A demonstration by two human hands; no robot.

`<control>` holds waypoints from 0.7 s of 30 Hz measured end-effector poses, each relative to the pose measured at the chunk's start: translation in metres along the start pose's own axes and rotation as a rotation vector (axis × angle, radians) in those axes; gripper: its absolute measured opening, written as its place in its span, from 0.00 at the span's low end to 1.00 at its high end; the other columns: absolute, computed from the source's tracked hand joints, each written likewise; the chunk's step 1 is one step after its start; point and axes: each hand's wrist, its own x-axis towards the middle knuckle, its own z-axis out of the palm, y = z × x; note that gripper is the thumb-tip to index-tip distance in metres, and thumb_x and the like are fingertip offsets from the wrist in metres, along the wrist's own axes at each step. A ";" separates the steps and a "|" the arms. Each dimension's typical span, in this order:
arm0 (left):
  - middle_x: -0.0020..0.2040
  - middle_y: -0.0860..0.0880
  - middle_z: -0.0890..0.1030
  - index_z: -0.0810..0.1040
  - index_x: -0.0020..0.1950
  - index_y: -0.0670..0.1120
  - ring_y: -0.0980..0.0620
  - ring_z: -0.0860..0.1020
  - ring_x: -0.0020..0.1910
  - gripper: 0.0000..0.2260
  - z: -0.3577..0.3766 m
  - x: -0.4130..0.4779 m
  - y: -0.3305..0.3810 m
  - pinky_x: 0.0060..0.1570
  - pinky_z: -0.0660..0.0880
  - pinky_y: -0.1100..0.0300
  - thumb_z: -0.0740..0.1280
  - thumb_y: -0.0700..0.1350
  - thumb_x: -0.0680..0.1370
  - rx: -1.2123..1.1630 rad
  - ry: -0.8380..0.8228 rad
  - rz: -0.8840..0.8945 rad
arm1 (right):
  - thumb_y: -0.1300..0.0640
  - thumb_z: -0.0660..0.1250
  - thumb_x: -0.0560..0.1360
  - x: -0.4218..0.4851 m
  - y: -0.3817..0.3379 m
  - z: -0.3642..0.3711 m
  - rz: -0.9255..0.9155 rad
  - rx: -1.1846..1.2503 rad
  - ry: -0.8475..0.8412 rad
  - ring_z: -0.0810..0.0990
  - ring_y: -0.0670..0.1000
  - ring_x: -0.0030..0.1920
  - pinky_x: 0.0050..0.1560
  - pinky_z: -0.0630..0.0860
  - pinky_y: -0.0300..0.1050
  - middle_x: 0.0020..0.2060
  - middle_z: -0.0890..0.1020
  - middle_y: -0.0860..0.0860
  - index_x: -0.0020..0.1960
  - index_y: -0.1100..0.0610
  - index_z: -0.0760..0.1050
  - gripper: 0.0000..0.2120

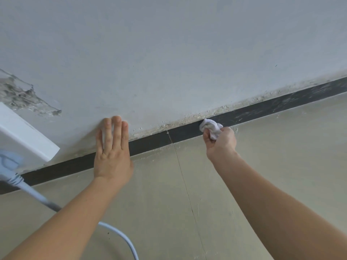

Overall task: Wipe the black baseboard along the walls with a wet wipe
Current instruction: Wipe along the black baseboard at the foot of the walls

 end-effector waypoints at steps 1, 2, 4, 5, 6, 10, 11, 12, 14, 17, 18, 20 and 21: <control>0.75 0.41 0.32 0.33 0.75 0.39 0.39 0.35 0.75 0.59 0.000 0.000 0.000 0.72 0.36 0.46 0.76 0.42 0.60 0.001 0.002 0.003 | 0.66 0.52 0.75 0.000 0.001 -0.001 -0.006 -0.056 0.011 0.74 0.50 0.27 0.30 0.75 0.39 0.27 0.76 0.54 0.37 0.61 0.72 0.12; 0.75 0.41 0.33 0.34 0.75 0.38 0.39 0.35 0.75 0.59 0.001 0.000 0.000 0.72 0.36 0.46 0.75 0.42 0.60 0.001 0.007 0.006 | 0.67 0.51 0.75 -0.003 0.006 0.000 0.007 -0.137 -0.005 0.72 0.50 0.25 0.29 0.73 0.39 0.24 0.75 0.53 0.36 0.60 0.70 0.13; 0.76 0.40 0.34 0.35 0.75 0.38 0.39 0.36 0.75 0.58 0.002 -0.001 0.000 0.73 0.37 0.45 0.75 0.42 0.61 0.007 0.017 0.008 | 0.67 0.52 0.76 -0.016 0.026 0.000 0.117 -0.343 -0.132 0.72 0.50 0.27 0.31 0.72 0.41 0.27 0.76 0.55 0.37 0.60 0.71 0.13; 0.76 0.40 0.35 0.37 0.76 0.37 0.39 0.37 0.75 0.56 0.002 -0.001 0.001 0.73 0.37 0.45 0.74 0.41 0.60 0.005 0.019 0.004 | 0.67 0.53 0.76 -0.026 0.039 0.001 0.197 -0.453 -0.242 0.74 0.51 0.30 0.34 0.73 0.42 0.31 0.77 0.56 0.39 0.60 0.72 0.12; 0.76 0.40 0.35 0.39 0.76 0.37 0.39 0.37 0.75 0.55 0.002 -0.001 0.002 0.73 0.38 0.45 0.73 0.39 0.60 -0.004 0.023 -0.002 | 0.66 0.55 0.76 -0.034 0.053 0.003 0.257 -0.552 -0.349 0.76 0.52 0.32 0.36 0.74 0.42 0.34 0.78 0.56 0.41 0.60 0.74 0.11; 0.76 0.41 0.37 0.45 0.77 0.37 0.40 0.38 0.76 0.52 -0.005 0.000 0.003 0.73 0.43 0.45 0.72 0.39 0.60 -0.044 0.003 -0.016 | 0.68 0.57 0.74 -0.040 0.080 0.026 0.265 -0.556 -0.470 0.79 0.53 0.39 0.38 0.78 0.41 0.43 0.82 0.60 0.49 0.66 0.78 0.11; 0.76 0.40 0.37 0.42 0.77 0.37 0.40 0.39 0.76 0.54 -0.007 -0.001 0.003 0.73 0.43 0.45 0.73 0.40 0.60 -0.041 -0.013 -0.013 | 0.69 0.56 0.74 -0.038 0.078 0.032 0.246 -0.488 -0.429 0.79 0.53 0.38 0.35 0.78 0.40 0.43 0.80 0.61 0.49 0.67 0.76 0.10; 0.76 0.40 0.37 0.39 0.76 0.38 0.40 0.39 0.76 0.56 -0.009 -0.001 0.002 0.73 0.43 0.45 0.74 0.41 0.60 -0.040 -0.025 -0.008 | 0.71 0.56 0.74 -0.034 0.073 0.035 0.224 -0.432 -0.376 0.78 0.53 0.36 0.32 0.77 0.40 0.40 0.79 0.60 0.46 0.65 0.75 0.09; 0.76 0.41 0.37 0.38 0.76 0.38 0.40 0.39 0.76 0.57 -0.011 -0.002 0.000 0.73 0.42 0.45 0.75 0.42 0.60 -0.047 -0.044 -0.005 | 0.71 0.54 0.74 -0.025 0.058 0.033 0.168 -0.351 -0.282 0.75 0.51 0.31 0.27 0.75 0.39 0.33 0.76 0.57 0.39 0.62 0.72 0.11; 0.76 0.41 0.37 0.44 0.77 0.37 0.39 0.39 0.76 0.53 -0.014 0.000 0.001 0.73 0.40 0.46 0.74 0.41 0.61 -0.047 -0.071 -0.011 | 0.69 0.53 0.75 -0.008 0.026 0.014 0.066 -0.199 -0.159 0.73 0.48 0.22 0.25 0.74 0.37 0.22 0.74 0.53 0.37 0.60 0.70 0.12; 0.76 0.40 0.37 0.47 0.76 0.36 0.39 0.38 0.75 0.51 -0.015 0.000 0.002 0.73 0.39 0.46 0.74 0.41 0.61 -0.047 -0.081 -0.014 | 0.68 0.53 0.75 -0.002 0.014 0.007 0.028 -0.138 -0.098 0.74 0.48 0.22 0.28 0.75 0.38 0.23 0.75 0.53 0.37 0.60 0.70 0.12; 0.76 0.39 0.37 0.50 0.75 0.35 0.39 0.37 0.75 0.50 -0.016 0.001 0.003 0.73 0.37 0.47 0.74 0.41 0.61 -0.042 -0.103 -0.017 | 0.66 0.56 0.75 0.007 -0.007 -0.005 -0.045 -0.070 0.037 0.76 0.50 0.30 0.33 0.76 0.39 0.33 0.77 0.56 0.38 0.61 0.72 0.10; 0.76 0.39 0.38 0.50 0.75 0.34 0.38 0.37 0.75 0.50 -0.016 0.002 0.003 0.72 0.36 0.47 0.75 0.41 0.61 -0.047 -0.110 -0.015 | 0.65 0.56 0.74 0.010 -0.014 -0.010 -0.069 -0.075 0.075 0.76 0.51 0.32 0.34 0.77 0.40 0.36 0.76 0.56 0.39 0.60 0.72 0.09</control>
